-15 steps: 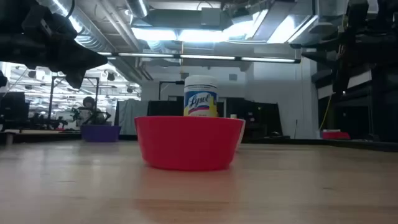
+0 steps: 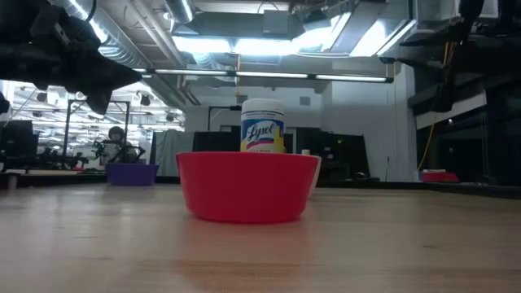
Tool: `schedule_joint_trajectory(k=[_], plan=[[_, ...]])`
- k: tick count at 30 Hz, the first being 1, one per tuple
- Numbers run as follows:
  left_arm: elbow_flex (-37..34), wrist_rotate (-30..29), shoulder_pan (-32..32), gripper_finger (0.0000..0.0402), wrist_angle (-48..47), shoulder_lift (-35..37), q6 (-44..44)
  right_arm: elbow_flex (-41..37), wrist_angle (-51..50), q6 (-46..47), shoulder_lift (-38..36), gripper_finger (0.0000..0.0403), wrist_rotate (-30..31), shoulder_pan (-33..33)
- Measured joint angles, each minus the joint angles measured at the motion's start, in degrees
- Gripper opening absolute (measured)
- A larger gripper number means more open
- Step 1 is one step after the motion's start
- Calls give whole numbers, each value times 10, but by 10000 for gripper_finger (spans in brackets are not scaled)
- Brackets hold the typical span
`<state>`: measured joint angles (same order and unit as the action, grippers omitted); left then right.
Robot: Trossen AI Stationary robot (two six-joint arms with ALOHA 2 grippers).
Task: Nest bowls inside each other
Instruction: Stack the light blue bowl on top of the white bowl
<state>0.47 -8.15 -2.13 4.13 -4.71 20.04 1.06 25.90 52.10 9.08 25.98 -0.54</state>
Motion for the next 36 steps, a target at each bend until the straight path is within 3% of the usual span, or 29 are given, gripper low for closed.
schedule_joint_trajectory(k=[4, 7, 11, 15, 18, 21, 27, 31, 36], plan=[[0, -101, -1, 8, 80, -1, 21, 4, 54, -17, 0, 116, 2, 0], [0, -176, -9, 8, 147, -1, 120, 40, 58, -66, 3, 113, 14, 0], [7, -123, -18, 11, 214, -1, 125, 121, 39, -158, 46, 108, 17, 0], [66, -97, -18, 12, 216, -6, 90, 246, -102, -204, 131, 105, 32, 0], [147, -85, -18, 11, 143, -37, 40, 351, -234, -226, 214, 105, 43, 0], [252, -91, -18, 8, -31, -100, 0, 455, -378, -256, 313, 107, 87, 8], [426, -183, -18, 7, -289, -270, -49, 637, -653, -271, 490, 112, 175, 61], [501, -242, -31, 14, -388, -369, -61, 720, -765, -283, 592, 109, 141, 110], [540, -233, -71, 35, -425, -452, -79, 750, -735, -317, 680, 113, 46, 152]])
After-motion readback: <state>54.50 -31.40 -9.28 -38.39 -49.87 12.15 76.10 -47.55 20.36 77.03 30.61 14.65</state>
